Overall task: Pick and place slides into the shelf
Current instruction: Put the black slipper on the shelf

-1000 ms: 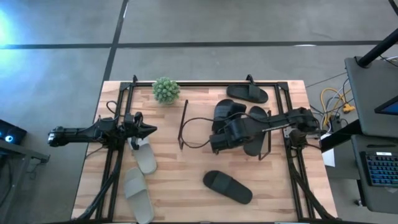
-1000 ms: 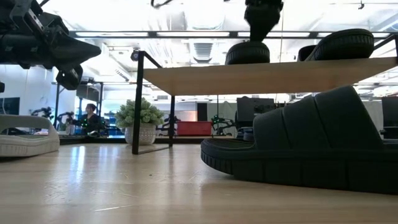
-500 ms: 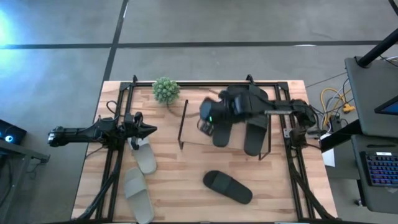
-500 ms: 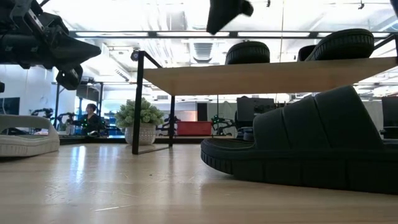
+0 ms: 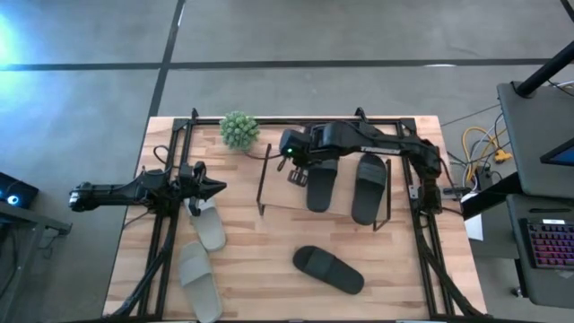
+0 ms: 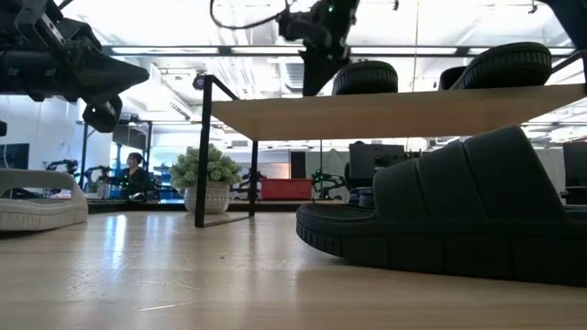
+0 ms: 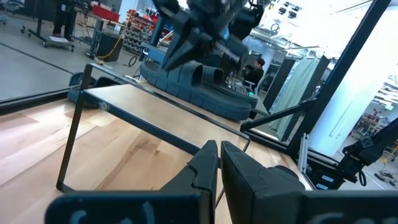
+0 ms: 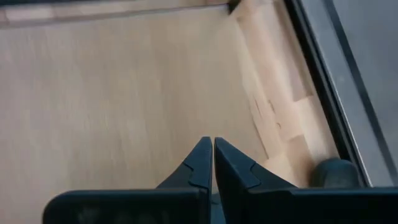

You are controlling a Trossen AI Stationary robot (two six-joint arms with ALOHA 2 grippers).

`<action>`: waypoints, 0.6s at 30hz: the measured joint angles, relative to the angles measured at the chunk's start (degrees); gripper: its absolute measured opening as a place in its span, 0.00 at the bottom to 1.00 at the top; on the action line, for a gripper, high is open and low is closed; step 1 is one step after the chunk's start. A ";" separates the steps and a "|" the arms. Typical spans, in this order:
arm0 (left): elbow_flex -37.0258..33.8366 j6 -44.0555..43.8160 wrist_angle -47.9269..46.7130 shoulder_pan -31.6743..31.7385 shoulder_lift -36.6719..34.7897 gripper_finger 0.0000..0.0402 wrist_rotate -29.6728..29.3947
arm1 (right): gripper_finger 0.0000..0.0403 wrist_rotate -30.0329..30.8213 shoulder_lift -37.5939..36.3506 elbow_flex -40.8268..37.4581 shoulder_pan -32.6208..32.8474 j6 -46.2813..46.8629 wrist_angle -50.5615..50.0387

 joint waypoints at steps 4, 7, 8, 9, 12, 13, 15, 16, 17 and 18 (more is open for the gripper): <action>0.02 -0.02 0.00 0.00 -0.01 0.02 -0.01 | 0.02 -0.96 1.84 0.08 -0.13 -3.09 -0.07; 0.02 -0.02 0.00 -0.02 -0.02 0.02 0.00 | 0.02 -1.14 2.66 0.09 -0.18 -4.34 -0.26; 0.02 0.00 0.00 -0.01 -0.02 0.02 -0.02 | 0.02 -1.14 2.72 0.09 -0.26 -4.44 -0.25; 0.00 -0.02 0.00 0.00 -0.02 0.02 -0.02 | 0.02 -1.14 2.71 0.09 -0.27 -4.44 -0.52; 0.00 0.00 0.00 -0.01 0.00 0.02 0.00 | 0.02 -1.10 2.65 0.11 -0.28 -4.44 -3.67; 0.02 0.00 0.00 -0.02 0.00 0.02 -0.01 | 0.02 -1.12 2.65 0.11 -0.28 -4.41 -5.01; 0.01 -0.02 0.00 0.00 0.02 0.02 -0.01 | 0.02 -1.08 2.65 0.15 -0.26 -3.63 -8.27; 0.01 -0.01 0.00 0.00 0.03 0.02 -0.01 | 0.02 -1.11 2.64 0.15 -0.26 -2.96 -10.18; 0.02 -0.02 0.00 -0.02 0.00 0.02 0.00 | 0.02 -1.13 2.63 0.16 -0.26 -2.43 -11.62; 0.02 -0.02 0.00 -0.02 0.00 0.02 -0.01 | 0.02 -1.12 2.63 0.16 -0.26 -1.79 -12.75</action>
